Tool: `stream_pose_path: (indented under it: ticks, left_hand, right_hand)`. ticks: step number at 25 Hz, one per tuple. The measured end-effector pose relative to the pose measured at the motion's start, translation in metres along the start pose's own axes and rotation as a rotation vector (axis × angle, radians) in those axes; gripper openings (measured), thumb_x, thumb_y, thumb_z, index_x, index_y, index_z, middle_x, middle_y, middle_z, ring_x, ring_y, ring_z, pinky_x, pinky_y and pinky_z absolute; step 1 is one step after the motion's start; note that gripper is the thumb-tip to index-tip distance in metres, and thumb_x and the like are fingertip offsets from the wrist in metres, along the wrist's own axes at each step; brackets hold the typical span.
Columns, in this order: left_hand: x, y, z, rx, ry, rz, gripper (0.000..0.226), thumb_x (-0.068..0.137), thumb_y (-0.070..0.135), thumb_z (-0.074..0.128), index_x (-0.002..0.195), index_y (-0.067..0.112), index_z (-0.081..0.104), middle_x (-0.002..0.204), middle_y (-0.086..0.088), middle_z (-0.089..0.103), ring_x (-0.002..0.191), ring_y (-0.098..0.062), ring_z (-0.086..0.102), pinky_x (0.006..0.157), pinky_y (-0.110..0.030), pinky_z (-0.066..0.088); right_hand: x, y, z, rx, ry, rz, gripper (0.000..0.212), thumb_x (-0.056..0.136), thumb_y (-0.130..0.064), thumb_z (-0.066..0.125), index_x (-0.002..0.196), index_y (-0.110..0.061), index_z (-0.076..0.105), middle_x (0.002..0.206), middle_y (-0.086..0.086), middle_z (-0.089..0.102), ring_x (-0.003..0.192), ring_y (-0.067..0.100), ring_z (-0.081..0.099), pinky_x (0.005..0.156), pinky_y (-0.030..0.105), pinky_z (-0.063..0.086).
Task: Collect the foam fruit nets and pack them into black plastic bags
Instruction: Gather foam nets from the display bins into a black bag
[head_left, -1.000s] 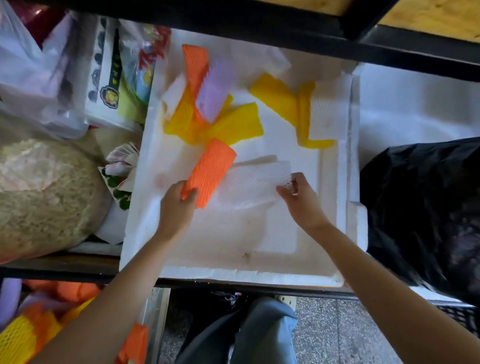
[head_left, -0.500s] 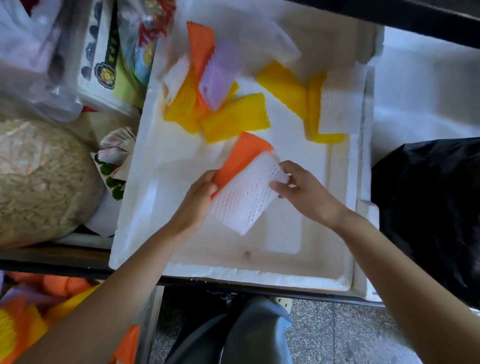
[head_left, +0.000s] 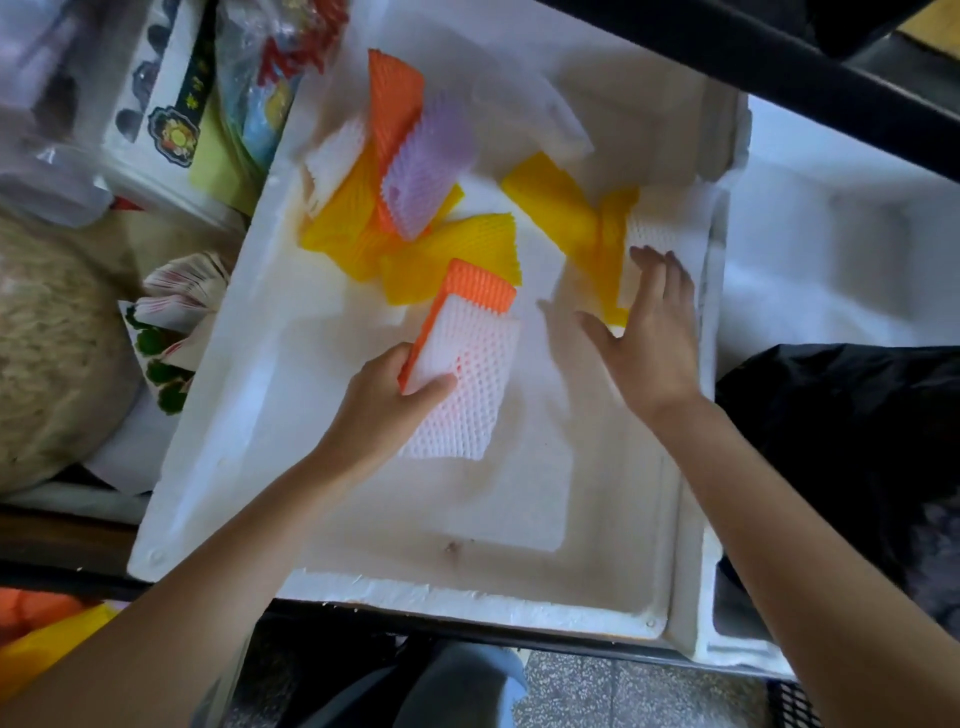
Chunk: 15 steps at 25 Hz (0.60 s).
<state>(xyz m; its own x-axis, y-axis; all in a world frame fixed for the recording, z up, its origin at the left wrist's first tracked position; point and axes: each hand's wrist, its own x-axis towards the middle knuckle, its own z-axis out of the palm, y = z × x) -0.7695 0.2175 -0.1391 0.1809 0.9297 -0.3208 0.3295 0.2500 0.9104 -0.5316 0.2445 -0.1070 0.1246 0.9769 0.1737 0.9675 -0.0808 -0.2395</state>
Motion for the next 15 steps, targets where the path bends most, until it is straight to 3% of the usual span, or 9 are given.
stream_pose_path:
  ticks: [2, 5, 7, 9, 11, 15]
  left_hand:
    - [0.003, -0.003, 0.001, -0.008, 0.011, -0.022, 0.038, 0.067, 0.042, 0.054, 0.099, 0.021, 0.056, 0.084, 0.015, 0.061, 0.075, 0.002, 0.057, 0.054, -0.007, 0.04]
    - [0.007, -0.01, 0.002, -0.023, 0.025, -0.052, 0.035, 0.069, 0.043, 0.058, 0.098, 0.022, 0.057, 0.084, 0.014, 0.062, 0.075, 0.002, 0.058, 0.055, -0.01, 0.04]
    - [0.008, -0.013, -0.001, -0.015, 0.04, -0.07, 0.032, 0.075, 0.041, 0.063, 0.099, 0.021, 0.056, 0.085, 0.012, 0.062, 0.076, 0.001, 0.058, 0.054, -0.009, 0.039]
    - [0.01, -0.015, 0.0, -0.014, 0.086, -0.081, 0.035, 0.079, 0.037, 0.066, 0.105, 0.016, 0.057, 0.09, 0.006, 0.064, 0.081, -0.009, 0.061, 0.057, -0.014, 0.04]
    - [0.011, -0.012, 0.003, 0.006, 0.179, -0.095, 0.033, 0.086, 0.027, 0.066, 0.11, 0.008, 0.055, 0.098, -0.003, 0.063, 0.088, -0.021, 0.06, 0.06, -0.022, 0.04]
    - [0.012, 0.001, 0.013, -0.025, 0.267, -0.124, 0.036, 0.088, 0.023, 0.062, 0.117, 0.006, 0.048, 0.105, -0.003, 0.057, 0.09, -0.021, 0.055, 0.058, -0.022, 0.038]
  right_hand:
    - [0.015, 0.018, 0.006, -0.294, -0.09, 0.036, 0.083, 0.078, -0.038, 0.071, 0.139, 0.002, 0.031, 0.144, 0.023, 0.034, 0.138, 0.037, 0.025, 0.114, 0.041, 0.018]
    - [0.024, 0.03, 0.017, -0.571, 0.008, -0.021, 0.066, 0.074, -0.026, 0.076, 0.126, 0.0, 0.045, 0.124, 0.025, 0.05, 0.117, 0.04, 0.046, 0.098, 0.046, 0.037]
    - [0.03, 0.027, 0.008, -0.479, 0.021, -0.031, 0.043, 0.081, -0.017, 0.066, 0.118, -0.004, 0.052, 0.115, 0.02, 0.056, 0.108, 0.038, 0.049, 0.09, 0.043, 0.038]
    - [0.031, 0.019, -0.006, -0.26, -0.021, 0.021, 0.032, 0.088, -0.019, 0.057, 0.118, -0.011, 0.054, 0.116, 0.013, 0.058, 0.107, 0.033, 0.05, 0.087, 0.039, 0.037]
    - [0.018, 0.001, -0.014, -0.075, 0.016, 0.061, 0.032, 0.089, -0.023, 0.056, 0.12, -0.016, 0.056, 0.117, 0.008, 0.059, 0.104, 0.03, 0.055, 0.08, 0.036, 0.04]
    - [-0.037, -0.05, -0.009, 0.249, 0.063, -0.077, 0.034, 0.084, -0.028, 0.059, 0.117, -0.017, 0.056, 0.114, 0.001, 0.06, 0.093, 0.02, 0.062, 0.07, 0.03, 0.046]
